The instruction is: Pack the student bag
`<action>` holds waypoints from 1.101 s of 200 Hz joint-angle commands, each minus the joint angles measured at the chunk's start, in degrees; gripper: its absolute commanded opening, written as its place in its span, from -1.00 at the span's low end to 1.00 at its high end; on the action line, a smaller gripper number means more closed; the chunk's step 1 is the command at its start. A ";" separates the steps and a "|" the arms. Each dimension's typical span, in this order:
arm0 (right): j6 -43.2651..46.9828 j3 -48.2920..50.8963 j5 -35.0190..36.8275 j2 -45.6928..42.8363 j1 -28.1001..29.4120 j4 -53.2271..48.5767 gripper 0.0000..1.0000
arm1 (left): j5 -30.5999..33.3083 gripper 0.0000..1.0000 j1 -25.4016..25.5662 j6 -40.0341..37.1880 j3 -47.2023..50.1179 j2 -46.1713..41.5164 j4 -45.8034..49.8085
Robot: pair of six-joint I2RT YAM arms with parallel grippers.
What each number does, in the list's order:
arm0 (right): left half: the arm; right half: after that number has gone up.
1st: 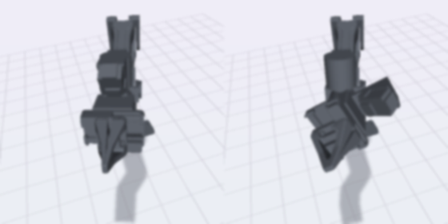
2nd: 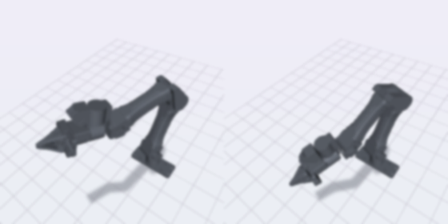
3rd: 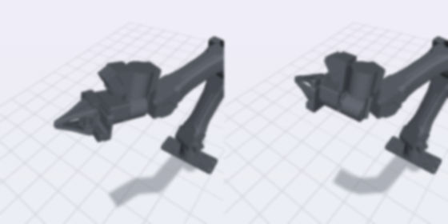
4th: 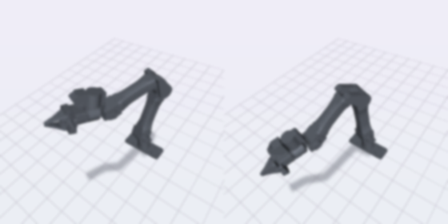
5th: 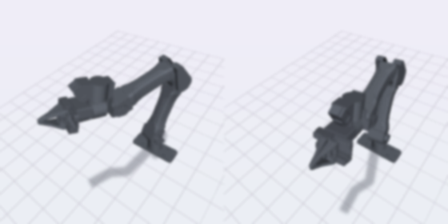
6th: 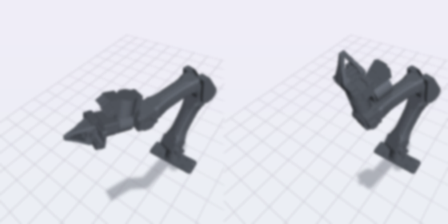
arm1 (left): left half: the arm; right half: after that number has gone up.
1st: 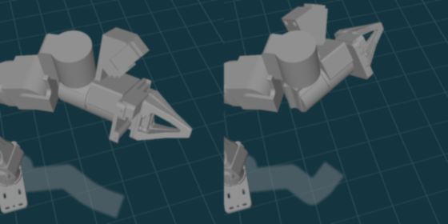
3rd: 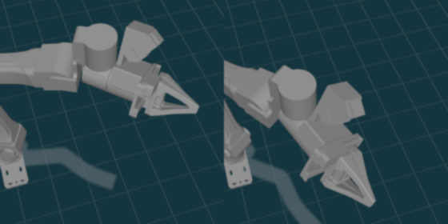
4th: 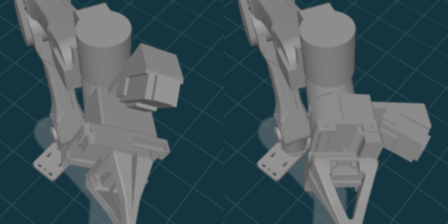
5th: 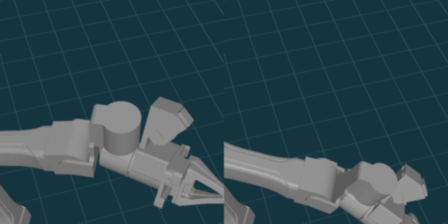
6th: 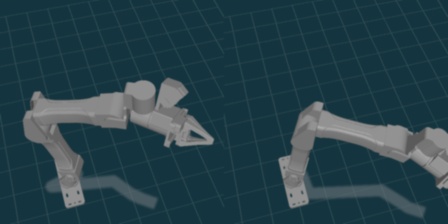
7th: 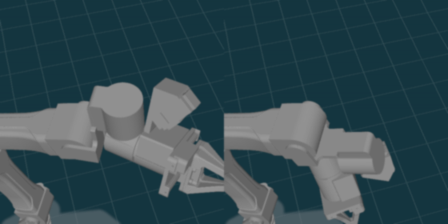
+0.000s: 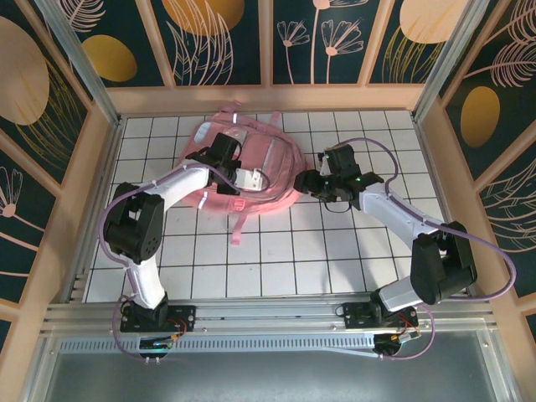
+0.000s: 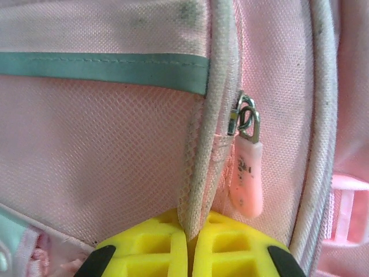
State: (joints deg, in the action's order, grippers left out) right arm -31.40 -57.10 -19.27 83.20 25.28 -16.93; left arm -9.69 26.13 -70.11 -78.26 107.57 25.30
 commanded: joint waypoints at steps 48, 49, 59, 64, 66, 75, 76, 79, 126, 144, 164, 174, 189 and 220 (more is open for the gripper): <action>1.78 -2.81 4.22 2.40 11.24 5.52 0.15 | -19.16 -1.00 -0.18 25.03 -1.79 -5.26 1.81; 1.78 -2.91 4.45 2.49 11.52 5.56 0.15 | -19.32 -1.00 -0.15 25.25 -1.67 -5.35 1.75; 1.85 -3.83 9.36 3.05 13.25 6.09 0.15 | -20.39 -1.00 -0.19 27.60 -0.91 -6.01 1.05; 2.09 -4.22 11.34 3.28 13.95 6.53 0.15 | -20.87 -1.00 -0.20 28.50 -0.68 -6.10 0.98; 2.23 -4.31 12.05 3.39 14.13 6.77 0.15 | -21.06 -1.00 -0.20 28.90 -0.63 -6.07 0.98; 2.43 -5.04 14.99 4.08 15.10 7.21 0.15 | -22.11 -1.00 -0.15 30.45 -0.58 -6.05 1.30; 2.46 -5.17 15.28 4.12 15.08 7.28 0.15 | -22.21 -1.00 -0.18 30.63 -0.58 -6.05 1.36; 2.53 -5.44 16.07 4.36 15.22 7.36 0.15 | -22.48 -1.00 -0.17 30.95 -0.65 -5.87 1.50; 0.09 -8.70 27.82 8.66 19.25 8.23 0.09 | -26.39 -1.00 -0.21 34.76 0.35 -5.04 2.95; -0.74 -9.81 32.34 10.48 20.24 7.74 0.01 | -27.97 -1.00 -0.22 36.03 1.60 -5.88 1.30; -0.81 -9.74 32.90 12.02 20.69 8.79 -0.08 | -29.38 -1.00 -0.22 36.96 2.07 -6.16 0.46; -0.83 -9.76 32.81 12.76 20.95 9.36 -0.09 | -30.06 -1.00 -0.25 37.36 1.99 -5.95 0.40; -0.95 -10.43 33.67 14.03 21.58 9.10 -0.09 | -30.80 -1.00 -0.26 37.71 2.13 -5.79 -0.13; -1.03 -10.50 38.73 16.29 23.26 9.65 -0.20 | -32.48 -1.00 -0.25 39.21 3.28 -6.32 -2.75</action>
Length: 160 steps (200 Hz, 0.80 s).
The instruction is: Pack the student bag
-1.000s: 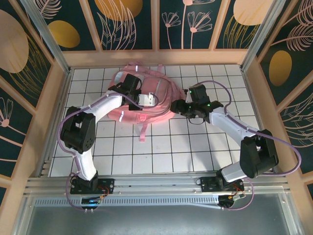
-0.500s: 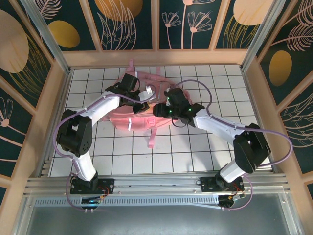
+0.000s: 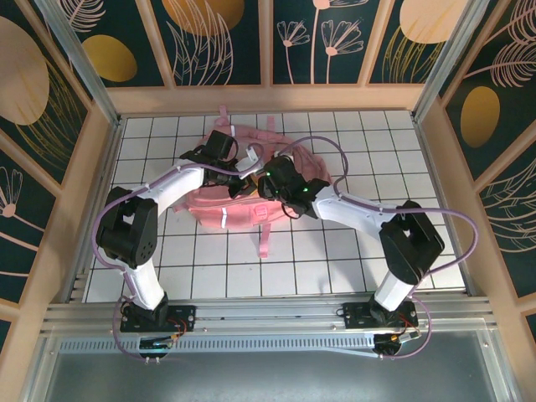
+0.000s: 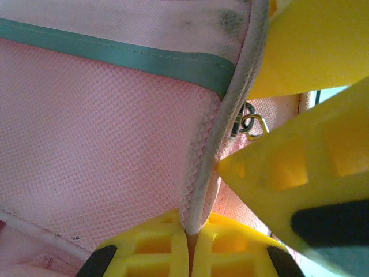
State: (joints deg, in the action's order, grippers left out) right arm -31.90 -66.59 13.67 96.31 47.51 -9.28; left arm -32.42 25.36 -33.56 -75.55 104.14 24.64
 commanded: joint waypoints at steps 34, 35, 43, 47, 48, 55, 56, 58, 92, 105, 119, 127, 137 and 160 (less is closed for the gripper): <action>-0.07 -0.60 6.06 3.15 1.71 1.55 -0.59 | -8.06 -1.00 0.56 1.31 1.63 -3.39 -2.23; -0.04 -0.62 6.08 3.12 1.76 1.42 -0.60 | -7.99 -1.00 0.56 1.17 1.63 -3.40 -2.19; 0.38 -0.76 6.60 2.74 1.71 0.36 -0.70 | -7.76 -1.00 0.56 -0.22 1.85 -3.59 -1.51; 0.56 -0.74 6.82 2.44 1.76 -0.16 -0.74 | -7.78 -1.00 0.56 -1.43 1.96 -3.71 -0.98; 0.54 -0.74 6.90 2.33 1.73 -0.27 -0.75 | -7.80 -1.00 0.52 -1.77 1.97 -3.74 -0.86; 0.80 -0.73 7.45 1.62 1.63 -1.39 -0.82 | -8.10 -1.00 0.57 -4.66 2.59 -4.32 -0.05; 0.84 -0.69 7.48 1.48 1.58 -1.50 -0.84 | -8.14 -1.00 0.57 -5.15 2.73 -4.48 -0.04; 1.00 -0.62 7.61 1.26 1.55 -1.72 -0.87 | -8.15 -1.00 0.52 -5.91 3.09 -4.76 0.03; 3.99 0.68 5.51 -3.83 -0.03 -6.81 -1.00 | -6.50 -1.00 0.56 -12.28 10.29 -11.20 -5.49; 5.82 1.79 3.29 -6.46 -0.95 -8.78 -1.00 | -4.93 -1.00 0.56 -15.15 12.09 -12.70 -6.21; 8.78 3.57 -0.66 -9.19 -2.29 -9.74 -1.00 | -5.38 -1.00 0.52 -22.53 14.15 -14.38 -5.21; 10.28 4.71 -2.85 -10.97 -3.16 -10.33 -1.00 | -4.79 -1.00 0.54 -25.02 15.61 -15.54 -6.53; 11.86 6.21 -4.73 -12.99 -4.01 -11.21 -1.00 | -3.08 -1.00 0.47 -27.18 16.77 -16.63 -8.05; 16.62 9.90 -5.61 -16.05 -4.53 -12.44 -1.00 | -0.29 -1.00 0.39 -34.49 14.99 -16.78 -4.54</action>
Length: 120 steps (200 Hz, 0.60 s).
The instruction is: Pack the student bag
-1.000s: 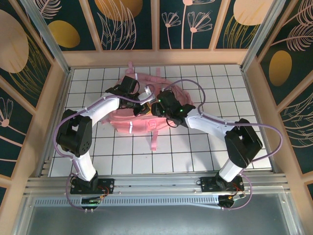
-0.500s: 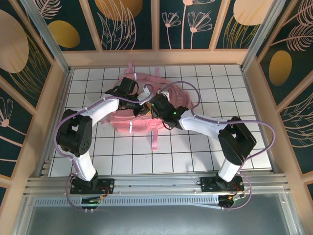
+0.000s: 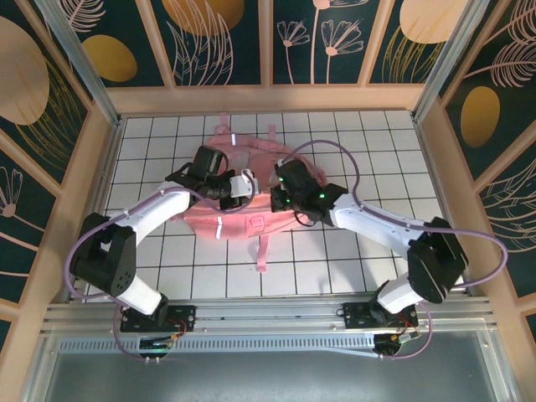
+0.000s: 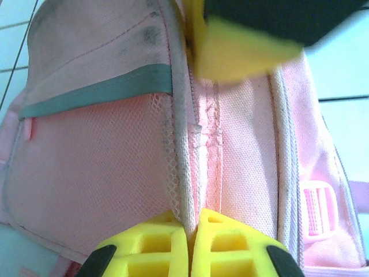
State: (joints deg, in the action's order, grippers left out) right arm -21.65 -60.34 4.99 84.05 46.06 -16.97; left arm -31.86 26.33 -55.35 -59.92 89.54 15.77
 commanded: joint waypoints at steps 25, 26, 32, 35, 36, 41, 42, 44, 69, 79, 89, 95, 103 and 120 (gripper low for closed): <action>8.96 6.35 4.57 -4.89 -3.22 -6.99 -1.00 | 2.00 -1.00 -0.70 -21.01 -0.29 -2.10 4.29; 8.98 6.45 4.62 -4.92 -3.20 -7.05 -1.00 | 2.20 -1.00 -0.73 -21.37 -0.29 -2.09 4.28; 9.12 7.15 4.95 -5.25 -3.17 -7.19 -1.00 | 3.43 -1.00 -0.69 -23.32 -0.49 -1.99 4.75; 9.23 7.50 5.06 -5.47 -3.15 -7.24 -1.00 | 4.06 -1.00 -0.67 -23.96 -0.61 -1.88 4.79; 9.24 7.55 5.13 -5.52 -3.16 -7.31 -1.00 | 4.29 -1.00 -0.66 -24.16 -0.62 -1.89 4.79; 9.27 7.88 5.54 -5.80 -3.17 -7.54 -1.00 | 5.31 -1.00 -0.68 -25.10 -0.64 -1.97 4.57; 9.26 7.92 5.64 -5.86 -3.17 -7.59 -1.00 | 5.53 -1.00 -0.67 -25.30 -0.64 -1.99 4.51; 9.26 7.97 5.77 -5.99 -3.17 -7.73 -1.00 | 6.01 -1.00 -0.67 -25.59 -0.59 -1.99 4.35; 9.79 8.56 4.17 -7.42 -3.13 -9.27 -1.00 | 8.43 -1.00 -1.61 -29.37 -1.48 -1.66 3.63; 11.17 9.46 0.45 -8.25 -3.10 -8.16 -1.00 | 9.22 -1.00 -2.12 -30.74 -2.57 -0.76 3.97; 13.15 11.06 -3.15 -9.04 -2.24 -6.48 -1.00 | 9.61 -1.00 -2.88 -31.52 -3.95 0.39 4.32; 14.22 11.44 -3.77 -9.21 -1.12 -6.08 -1.00 | 9.41 -1.00 -3.44 -31.91 -4.62 1.06 4.36; 15.13 11.40 -3.76 -9.09 0.85 -6.29 -1.00 | 9.01 -1.00 -4.18 -31.83 -5.17 1.78 3.24; 14.65 11.16 -6.61 -8.19 4.63 -6.01 -1.00 | 10.52 -1.00 -5.17 -31.08 -5.07 3.32 -1.79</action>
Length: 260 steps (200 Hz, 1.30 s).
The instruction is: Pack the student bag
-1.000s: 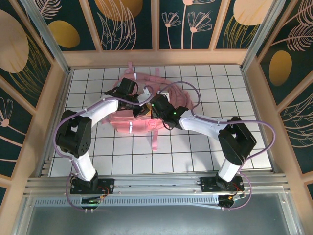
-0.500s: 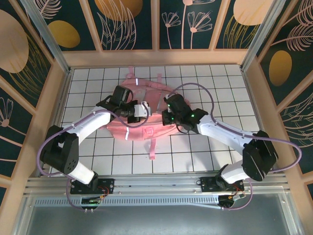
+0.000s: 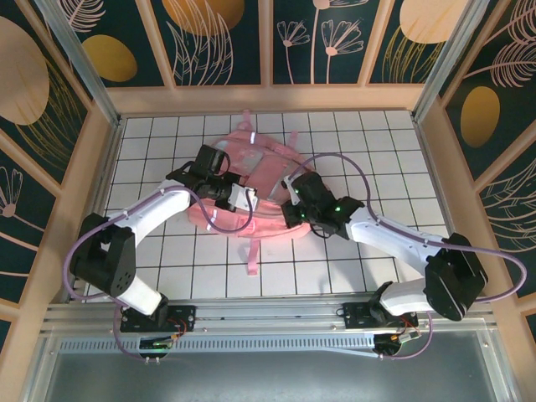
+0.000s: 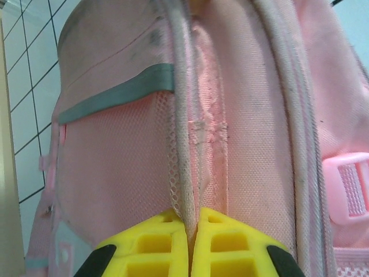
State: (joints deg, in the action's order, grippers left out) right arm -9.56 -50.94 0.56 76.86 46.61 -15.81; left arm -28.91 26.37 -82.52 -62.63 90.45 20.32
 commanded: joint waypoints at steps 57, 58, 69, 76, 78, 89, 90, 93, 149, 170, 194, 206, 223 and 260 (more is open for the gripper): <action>-1.05 -4.13 -8.56 8.28 7.67 5.41 -1.00 | -1.22 -0.05 -7.17 3.08 -7.15 7.26 2.15; -0.97 -4.19 -8.56 8.51 7.60 5.47 -1.00 | -1.36 -0.04 -7.15 3.16 -6.89 6.70 2.08; -0.59 -6.09 -8.78 10.67 7.16 6.05 -1.00 | -1.77 0.04 -6.59 3.16 -2.34 2.65 1.05; -0.25 -6.87 -9.79 11.96 6.77 6.15 -1.00 | -1.72 0.10 -6.07 3.62 0.73 0.06 0.06; -0.16 -7.02 -10.10 12.25 6.68 6.21 -1.00 | -1.76 0.11 -5.87 3.71 1.54 -0.83 -0.10; 0.32 -7.83 -11.41 13.19 6.20 6.30 -1.00 | -1.62 0.13 -4.59 4.40 4.76 -4.19 -0.15; 0.46 -7.85 -11.56 13.21 6.16 6.27 -1.00 | -1.56 0.13 -4.45 4.48 5.00 -4.48 -0.12; 0.65 -7.93 -11.89 13.30 6.01 6.31 -1.00 | -1.26 0.13 -4.00 4.79 5.66 -5.19 -0.15; 1.42 -4.17 -13.59 11.18 3.75 4.56 -1.00 | -3.10 0.10 1.40 13.67 14.63 -6.10 -14.47; 0.33 -0.81 -13.89 10.26 3.49 7.25 -1.00 | -2.17 0.05 1.94 13.91 14.36 -2.78 -17.53; -2.85 -0.21 -15.33 9.78 3.35 9.90 -1.00 | -1.82 -0.02 2.96 14.63 12.27 0.22 -17.74; -3.81 -0.28 -15.95 9.46 3.34 10.63 -1.00 | -2.64 -0.06 3.45 14.61 11.38 0.97 -17.08; -4.41 -0.28 -16.58 9.01 3.31 11.48 -1.00 | -2.99 -0.09 4.30 14.26 11.03 1.55 -16.73; -4.27 -1.65 -18.30 8.07 2.18 10.33 -1.00 | -5.39 -0.32 5.50 13.01 10.54 2.26 -15.95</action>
State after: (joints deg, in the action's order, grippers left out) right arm -13.45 -51.68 -13.87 87.66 49.17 -7.60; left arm -29.50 30.35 -68.82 -50.09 91.35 5.02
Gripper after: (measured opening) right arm 0.049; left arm 0.424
